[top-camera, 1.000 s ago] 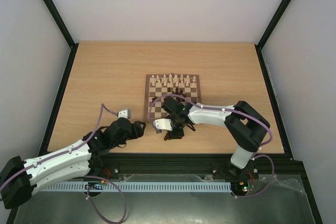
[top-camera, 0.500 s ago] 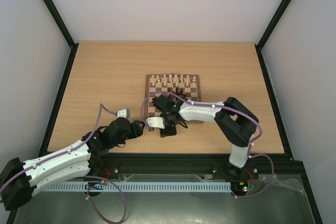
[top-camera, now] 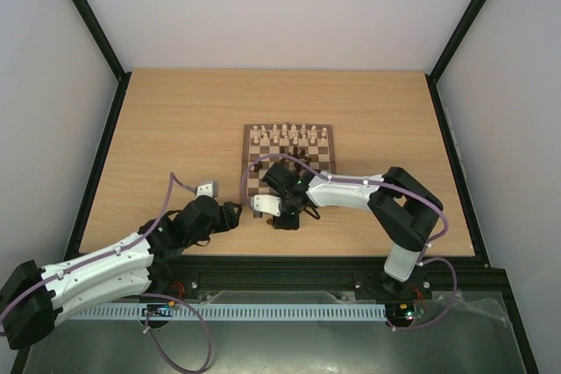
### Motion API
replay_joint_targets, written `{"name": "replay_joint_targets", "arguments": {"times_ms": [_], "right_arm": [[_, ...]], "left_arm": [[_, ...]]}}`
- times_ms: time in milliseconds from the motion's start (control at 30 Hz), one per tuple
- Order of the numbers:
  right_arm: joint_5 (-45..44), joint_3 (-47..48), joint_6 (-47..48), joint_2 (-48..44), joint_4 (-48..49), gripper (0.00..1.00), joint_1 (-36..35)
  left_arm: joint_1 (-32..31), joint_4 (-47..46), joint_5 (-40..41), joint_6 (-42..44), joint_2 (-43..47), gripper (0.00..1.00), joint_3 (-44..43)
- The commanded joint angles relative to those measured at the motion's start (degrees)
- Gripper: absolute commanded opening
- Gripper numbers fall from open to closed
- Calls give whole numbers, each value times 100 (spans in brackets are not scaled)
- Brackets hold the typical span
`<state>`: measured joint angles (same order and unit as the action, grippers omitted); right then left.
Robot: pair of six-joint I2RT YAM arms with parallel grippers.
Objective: Set up the chess pieces on the board
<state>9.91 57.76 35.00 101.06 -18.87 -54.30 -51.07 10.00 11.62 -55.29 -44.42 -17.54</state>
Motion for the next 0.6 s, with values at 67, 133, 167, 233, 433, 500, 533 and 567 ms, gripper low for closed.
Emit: {"name": "replay_joint_targets", "arguments": {"times_ms": [67, 133, 167, 233, 433, 500, 533, 567], "right_arm": [[-162, -302, -451, -9, -298, 26, -10], [-210, -306, -537, -6, -251, 22, -4], [-243, -316, -572, -12, -249, 20, -5], [-321, -339, -658, -128, -241, 16, -5], [-68, -753, -884, -1310, -51, 13, 44], [79, -912, -917, -1733, 6, 12, 102], [135, -984, -931, -1911, 19, 12, 126], [168, -1054, -952, -2081, 39, 12, 145]], "left_arm": [[43, -83, -17, 58, -122, 68, -83], [39, -100, -32, 44, -128, 68, -91], [38, -103, -40, 29, -121, 68, -88], [49, -154, -151, 10, -135, 68, -96], [572, -1060, -1713, 68, -611, 70, -34], [798, -1661, -2338, 11, -825, 69, 46], [898, -1951, -2648, -19, -969, 67, 91], [962, -2282, -2960, -26, -1069, 65, 121]]}}
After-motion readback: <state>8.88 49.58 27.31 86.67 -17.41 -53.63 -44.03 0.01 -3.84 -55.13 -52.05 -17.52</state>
